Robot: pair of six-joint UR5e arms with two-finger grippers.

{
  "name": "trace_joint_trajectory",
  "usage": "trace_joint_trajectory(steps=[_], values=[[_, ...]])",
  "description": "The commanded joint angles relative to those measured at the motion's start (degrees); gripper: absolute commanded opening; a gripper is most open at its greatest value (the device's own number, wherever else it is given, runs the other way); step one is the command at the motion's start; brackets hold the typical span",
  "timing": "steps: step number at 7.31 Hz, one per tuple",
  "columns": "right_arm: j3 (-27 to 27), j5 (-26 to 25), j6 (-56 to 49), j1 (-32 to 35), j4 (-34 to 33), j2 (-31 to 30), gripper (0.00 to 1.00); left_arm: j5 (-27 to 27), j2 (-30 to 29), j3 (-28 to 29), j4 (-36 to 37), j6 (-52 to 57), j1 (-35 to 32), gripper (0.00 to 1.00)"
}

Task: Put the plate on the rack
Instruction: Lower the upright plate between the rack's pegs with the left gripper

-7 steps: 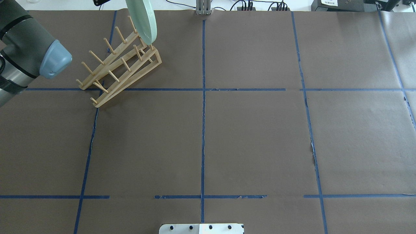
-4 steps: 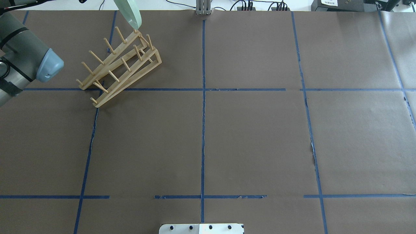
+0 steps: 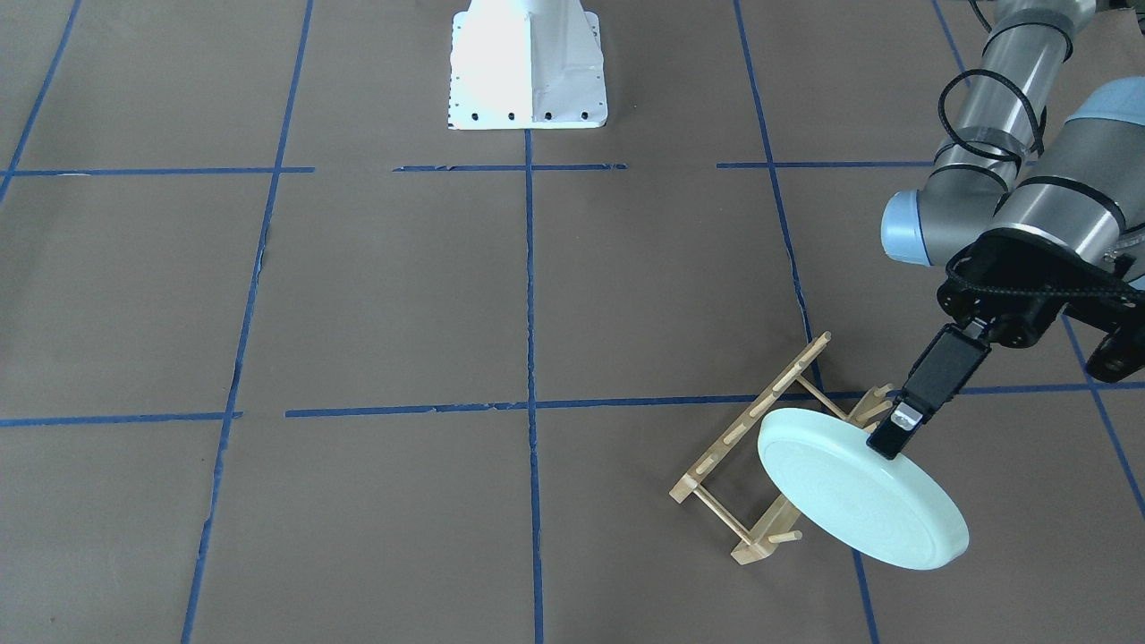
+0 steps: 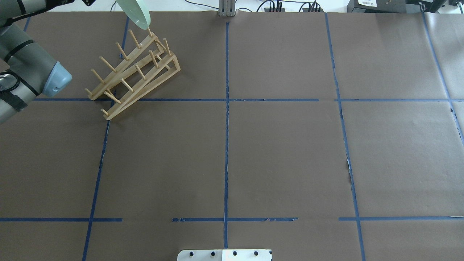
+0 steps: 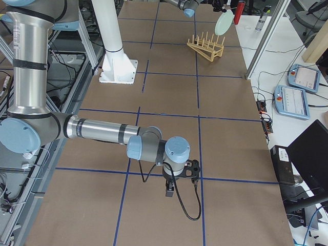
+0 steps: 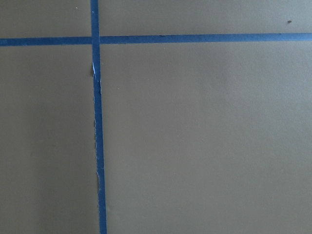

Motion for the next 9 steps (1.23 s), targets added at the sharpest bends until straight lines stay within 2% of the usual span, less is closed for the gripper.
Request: trace_joint_trajectory(steps=[1, 2, 9], values=[[0.08, 0.0, 0.0, -0.07, 0.0, 0.0, 1.0, 1.35, -0.16, 0.22, -0.09, -0.03, 0.96, 0.0], [0.0, 0.0, 0.0, -0.07, 0.0, 0.0, 1.0, 3.27, 0.02, 0.22, -0.09, -0.03, 2.62, 0.0], [0.0, 0.0, 0.0, -0.07, 0.0, 0.0, 1.0, 3.64, 2.65, 0.13, -1.14, 0.58, 5.09, 0.0]])
